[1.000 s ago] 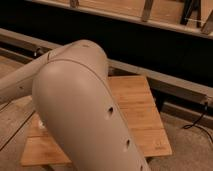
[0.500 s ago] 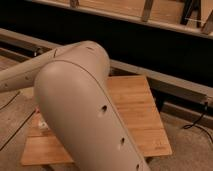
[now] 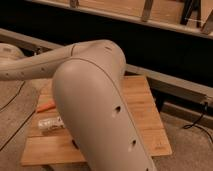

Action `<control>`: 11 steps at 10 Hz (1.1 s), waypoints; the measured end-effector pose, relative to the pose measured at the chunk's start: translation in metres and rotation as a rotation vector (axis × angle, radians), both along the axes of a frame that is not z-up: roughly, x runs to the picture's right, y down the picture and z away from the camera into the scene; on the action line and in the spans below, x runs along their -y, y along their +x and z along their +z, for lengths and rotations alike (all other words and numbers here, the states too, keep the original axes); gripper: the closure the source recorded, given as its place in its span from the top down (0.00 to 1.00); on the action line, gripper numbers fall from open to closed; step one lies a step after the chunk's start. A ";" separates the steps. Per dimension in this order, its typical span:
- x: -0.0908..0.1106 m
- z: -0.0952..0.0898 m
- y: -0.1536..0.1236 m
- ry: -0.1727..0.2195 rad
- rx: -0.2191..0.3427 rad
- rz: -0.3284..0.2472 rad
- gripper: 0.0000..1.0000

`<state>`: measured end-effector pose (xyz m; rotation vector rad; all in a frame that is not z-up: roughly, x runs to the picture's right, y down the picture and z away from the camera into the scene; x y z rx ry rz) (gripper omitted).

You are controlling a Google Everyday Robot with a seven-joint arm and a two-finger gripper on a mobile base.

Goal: Place the eraser in the ceramic cup

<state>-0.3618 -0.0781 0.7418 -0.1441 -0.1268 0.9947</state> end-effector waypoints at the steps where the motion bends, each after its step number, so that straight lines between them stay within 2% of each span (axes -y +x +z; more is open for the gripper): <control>1: 0.004 0.004 0.008 -0.005 0.001 0.012 0.00; 6: 0.021 0.028 0.036 -0.028 0.009 0.044 0.00; 11: 0.024 0.063 0.066 -0.061 -0.018 0.057 0.00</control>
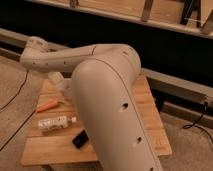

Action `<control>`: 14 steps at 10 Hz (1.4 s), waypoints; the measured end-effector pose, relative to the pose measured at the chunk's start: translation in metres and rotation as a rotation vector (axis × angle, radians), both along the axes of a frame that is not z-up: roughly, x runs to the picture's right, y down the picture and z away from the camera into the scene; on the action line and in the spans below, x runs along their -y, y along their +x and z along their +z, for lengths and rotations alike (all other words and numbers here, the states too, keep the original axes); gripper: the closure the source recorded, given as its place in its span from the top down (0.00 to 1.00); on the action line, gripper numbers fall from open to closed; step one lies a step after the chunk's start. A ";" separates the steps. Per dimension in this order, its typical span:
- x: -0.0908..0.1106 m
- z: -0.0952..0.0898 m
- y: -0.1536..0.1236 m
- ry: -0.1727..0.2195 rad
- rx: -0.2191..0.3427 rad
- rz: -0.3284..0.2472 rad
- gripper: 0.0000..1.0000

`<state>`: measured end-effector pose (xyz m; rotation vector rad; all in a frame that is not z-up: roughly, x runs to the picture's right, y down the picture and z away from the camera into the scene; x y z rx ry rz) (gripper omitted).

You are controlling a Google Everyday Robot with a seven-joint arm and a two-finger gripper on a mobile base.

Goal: Place the eraser in the ceramic cup

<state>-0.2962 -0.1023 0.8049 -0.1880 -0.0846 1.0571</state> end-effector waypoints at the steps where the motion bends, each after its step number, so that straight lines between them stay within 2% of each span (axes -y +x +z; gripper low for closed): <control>1: 0.001 0.005 0.004 -0.005 -0.005 0.000 0.00; 4: -0.001 0.022 0.019 -0.024 -0.025 -0.005 0.00; 6: -0.013 0.037 0.024 -0.050 -0.040 -0.014 0.00; 8: -0.022 0.044 0.022 -0.066 -0.044 -0.024 0.00; 9: -0.034 0.049 0.009 -0.080 -0.038 -0.045 0.00; 11: -0.040 0.052 0.001 -0.085 -0.038 -0.059 0.00; 14: -0.037 0.055 0.001 -0.071 -0.057 -0.076 0.00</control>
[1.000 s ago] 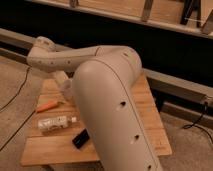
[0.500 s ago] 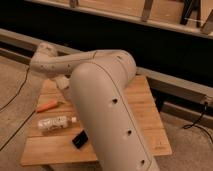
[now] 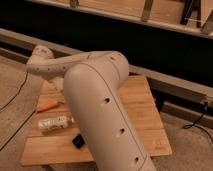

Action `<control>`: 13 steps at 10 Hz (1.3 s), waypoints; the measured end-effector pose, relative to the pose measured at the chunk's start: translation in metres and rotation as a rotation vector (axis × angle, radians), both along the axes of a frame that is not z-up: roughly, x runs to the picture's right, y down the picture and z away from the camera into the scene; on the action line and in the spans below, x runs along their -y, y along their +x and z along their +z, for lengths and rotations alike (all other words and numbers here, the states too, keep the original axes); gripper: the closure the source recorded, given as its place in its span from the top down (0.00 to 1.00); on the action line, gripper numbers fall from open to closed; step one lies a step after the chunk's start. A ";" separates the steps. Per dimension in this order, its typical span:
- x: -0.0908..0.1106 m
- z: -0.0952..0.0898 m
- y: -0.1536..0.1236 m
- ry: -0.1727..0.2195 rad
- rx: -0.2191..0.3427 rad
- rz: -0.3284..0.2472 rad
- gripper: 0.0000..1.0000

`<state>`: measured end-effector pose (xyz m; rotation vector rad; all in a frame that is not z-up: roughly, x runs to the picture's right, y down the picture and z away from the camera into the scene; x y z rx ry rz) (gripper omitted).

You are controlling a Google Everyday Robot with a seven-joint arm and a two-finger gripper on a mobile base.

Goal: Place the eraser in the ceramic cup

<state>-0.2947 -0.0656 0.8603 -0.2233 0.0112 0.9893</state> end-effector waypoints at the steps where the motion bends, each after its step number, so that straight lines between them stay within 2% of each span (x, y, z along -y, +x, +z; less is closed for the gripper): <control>1: 0.004 0.001 0.005 0.009 -0.013 -0.006 0.00; 4: 0.010 0.000 0.008 0.021 -0.027 -0.020 0.00; 9: 0.010 0.004 0.004 0.016 -0.030 -0.037 0.00; 13: 0.026 0.005 0.000 0.032 -0.032 -0.033 0.00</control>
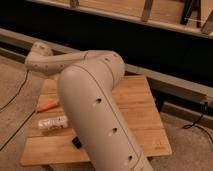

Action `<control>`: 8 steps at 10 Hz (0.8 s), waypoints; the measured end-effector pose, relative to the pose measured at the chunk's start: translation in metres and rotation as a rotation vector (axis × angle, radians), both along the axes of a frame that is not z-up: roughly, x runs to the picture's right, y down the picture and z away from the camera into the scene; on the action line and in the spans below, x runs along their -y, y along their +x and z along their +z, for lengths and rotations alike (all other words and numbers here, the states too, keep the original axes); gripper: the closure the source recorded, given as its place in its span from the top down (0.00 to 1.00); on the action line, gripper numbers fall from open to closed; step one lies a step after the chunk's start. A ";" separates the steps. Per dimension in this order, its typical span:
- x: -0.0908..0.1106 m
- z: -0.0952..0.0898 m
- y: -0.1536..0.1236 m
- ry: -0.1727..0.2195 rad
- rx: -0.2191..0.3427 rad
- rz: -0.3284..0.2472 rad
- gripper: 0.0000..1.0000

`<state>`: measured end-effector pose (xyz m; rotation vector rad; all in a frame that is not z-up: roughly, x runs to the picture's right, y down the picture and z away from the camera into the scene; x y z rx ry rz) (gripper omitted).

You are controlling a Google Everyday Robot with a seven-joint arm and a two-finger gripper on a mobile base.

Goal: Place the eraser in the ceramic cup

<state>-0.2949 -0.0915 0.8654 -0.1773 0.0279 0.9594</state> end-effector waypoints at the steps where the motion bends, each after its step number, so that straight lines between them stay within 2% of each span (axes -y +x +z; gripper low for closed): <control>1: 0.005 -0.001 -0.003 0.005 0.001 -0.002 0.00; 8: 0.008 0.014 0.007 -0.013 -0.029 0.003 0.00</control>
